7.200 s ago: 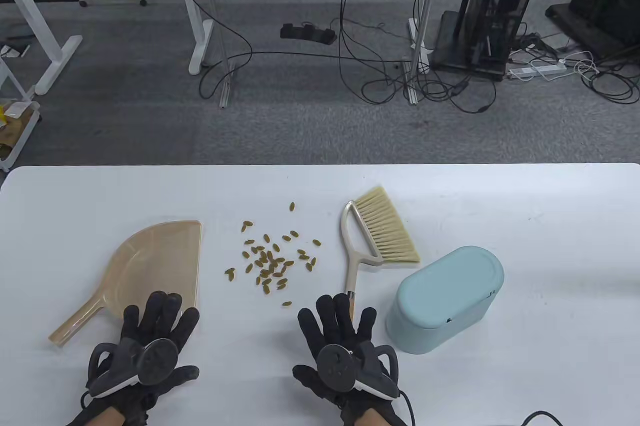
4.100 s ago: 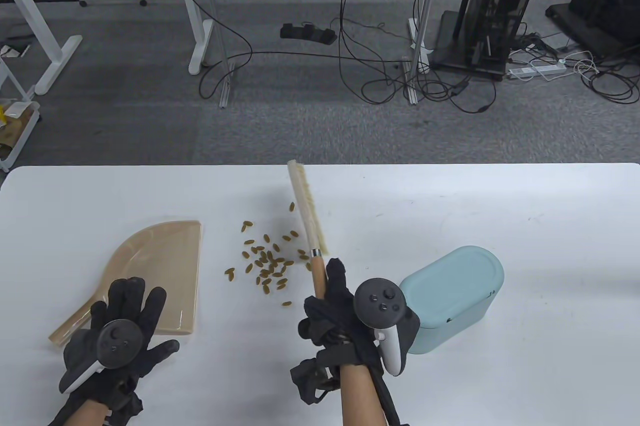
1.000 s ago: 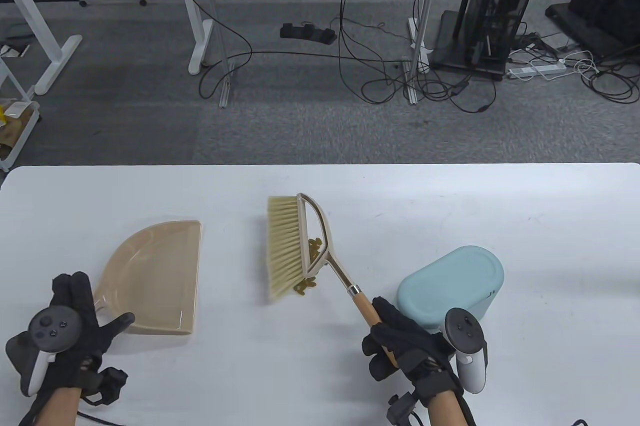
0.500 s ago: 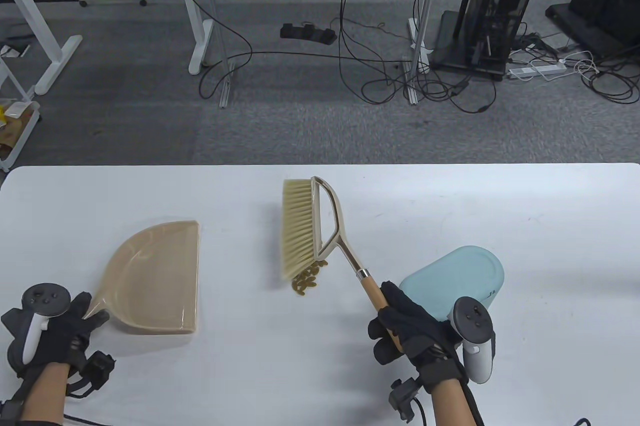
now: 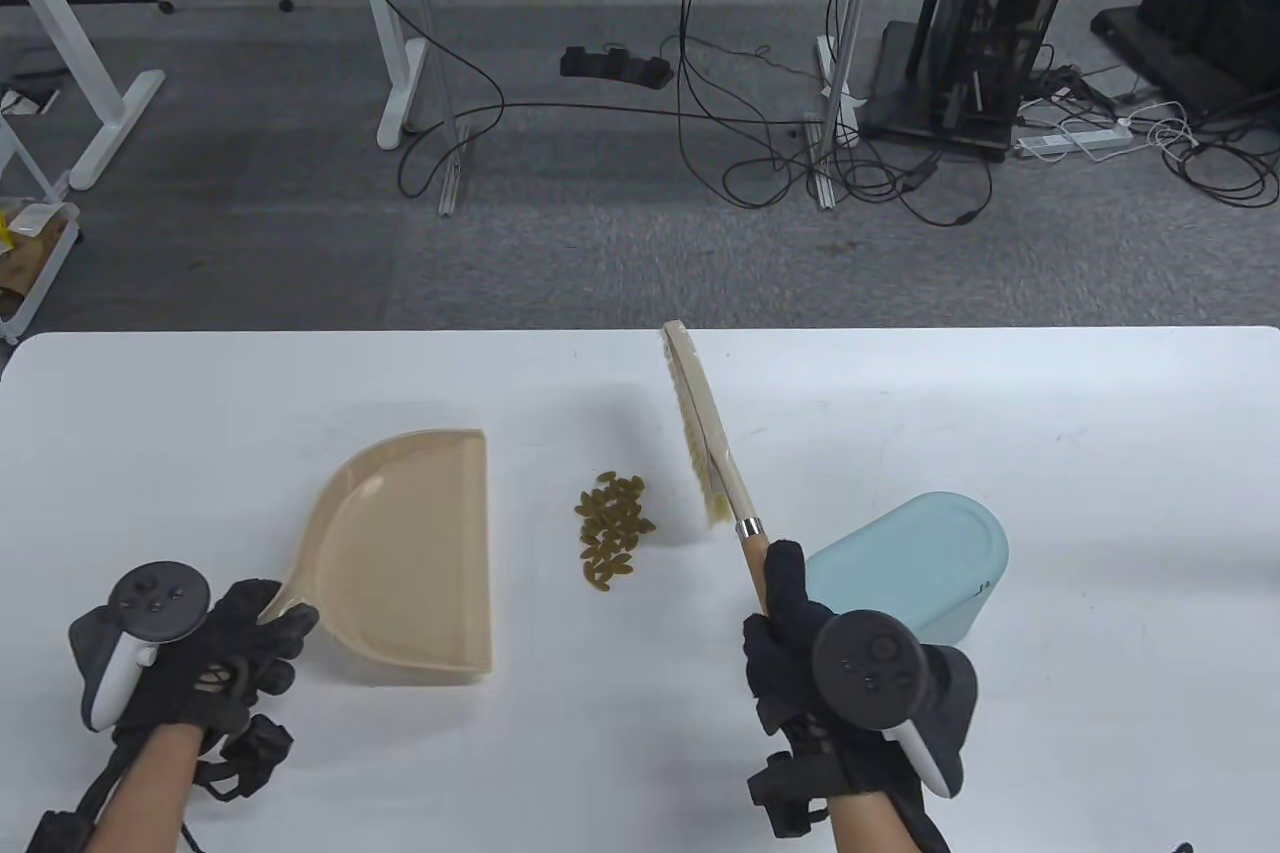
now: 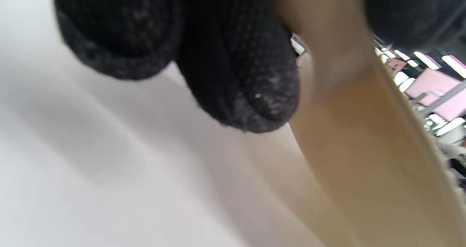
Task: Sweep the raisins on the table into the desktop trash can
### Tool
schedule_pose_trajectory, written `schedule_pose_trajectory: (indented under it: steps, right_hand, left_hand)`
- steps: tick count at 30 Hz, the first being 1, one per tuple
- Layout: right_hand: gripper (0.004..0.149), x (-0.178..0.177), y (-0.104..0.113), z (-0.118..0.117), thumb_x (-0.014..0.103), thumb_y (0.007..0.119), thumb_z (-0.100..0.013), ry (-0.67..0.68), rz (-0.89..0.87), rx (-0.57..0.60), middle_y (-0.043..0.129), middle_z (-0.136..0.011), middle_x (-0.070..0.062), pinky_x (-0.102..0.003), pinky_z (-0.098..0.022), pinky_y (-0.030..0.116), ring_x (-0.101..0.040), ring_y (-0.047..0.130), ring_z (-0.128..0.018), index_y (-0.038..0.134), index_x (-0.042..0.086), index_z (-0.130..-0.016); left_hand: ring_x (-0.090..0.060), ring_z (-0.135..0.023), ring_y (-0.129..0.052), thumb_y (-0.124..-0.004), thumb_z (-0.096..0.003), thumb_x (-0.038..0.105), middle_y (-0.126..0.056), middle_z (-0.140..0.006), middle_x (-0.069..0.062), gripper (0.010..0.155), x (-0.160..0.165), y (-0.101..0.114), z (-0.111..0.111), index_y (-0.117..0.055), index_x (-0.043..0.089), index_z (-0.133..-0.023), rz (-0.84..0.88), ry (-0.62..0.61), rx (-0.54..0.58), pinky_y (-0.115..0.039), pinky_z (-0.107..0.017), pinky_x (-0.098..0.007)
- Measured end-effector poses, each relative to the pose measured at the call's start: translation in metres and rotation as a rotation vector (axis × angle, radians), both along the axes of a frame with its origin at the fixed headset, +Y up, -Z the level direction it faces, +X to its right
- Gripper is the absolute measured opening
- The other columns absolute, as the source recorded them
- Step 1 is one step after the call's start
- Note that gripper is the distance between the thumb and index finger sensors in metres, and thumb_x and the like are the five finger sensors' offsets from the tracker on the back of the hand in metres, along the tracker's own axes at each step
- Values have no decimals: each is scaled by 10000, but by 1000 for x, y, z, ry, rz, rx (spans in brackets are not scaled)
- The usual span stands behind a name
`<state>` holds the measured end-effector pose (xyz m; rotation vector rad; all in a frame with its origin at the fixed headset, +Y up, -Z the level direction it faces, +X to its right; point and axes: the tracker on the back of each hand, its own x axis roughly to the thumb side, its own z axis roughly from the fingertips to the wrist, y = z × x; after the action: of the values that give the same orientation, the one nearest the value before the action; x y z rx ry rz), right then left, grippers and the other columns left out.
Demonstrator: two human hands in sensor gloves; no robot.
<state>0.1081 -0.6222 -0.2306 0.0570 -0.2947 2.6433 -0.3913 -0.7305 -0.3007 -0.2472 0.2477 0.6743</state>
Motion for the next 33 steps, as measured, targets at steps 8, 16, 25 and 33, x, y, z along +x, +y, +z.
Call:
schedule_pose_trajectory:
  steps: [8, 16, 25, 33]
  right_hand:
    - [728, -57, -25, -2, 347, 705, -529, 64, 210, -294, 935, -600, -218, -332, -143, 907, -67, 994, -93, 406, -2, -1093]
    - [749, -84, -66, 8, 340, 607, -582, 397, -570, -637, 812, -631, -181, -319, -142, 873, -71, 963, -150, 144, 8, -1068]
    - [703, -74, -29, 11, 352, 699, -534, 328, -465, -186, 898, -587, -211, -330, -148, 877, -83, 964, -87, 440, -20, -1073]
    - [672, -71, -63, -8, 340, 735, -504, 60, 258, 68, 910, -609, -238, -377, -192, 869, -128, 967, -115, 531, 39, -1070]
  left_hand:
    - [-42, -217, -1062, -663, -478, 637, -1018, -580, 13, 642, 60, -7, -5, -768, 202, -939, -306, 44, -64, -897, -221, -317]
    - [-54, -195, -1052, -633, -464, 643, -1013, -544, -1, 663, 67, -14, -7, -784, 178, -912, -337, 26, -99, -895, -214, -342]
    - [-55, -204, -1053, -618, -462, 653, -1007, -546, 1, 673, 61, -25, -5, -784, 175, -907, -300, 28, -112, -895, -222, -344]
    - [-57, -211, -1055, -607, -464, 658, -1004, -549, 4, 680, 57, -34, -4, -780, 173, -908, -273, 15, -111, -896, -228, -344]
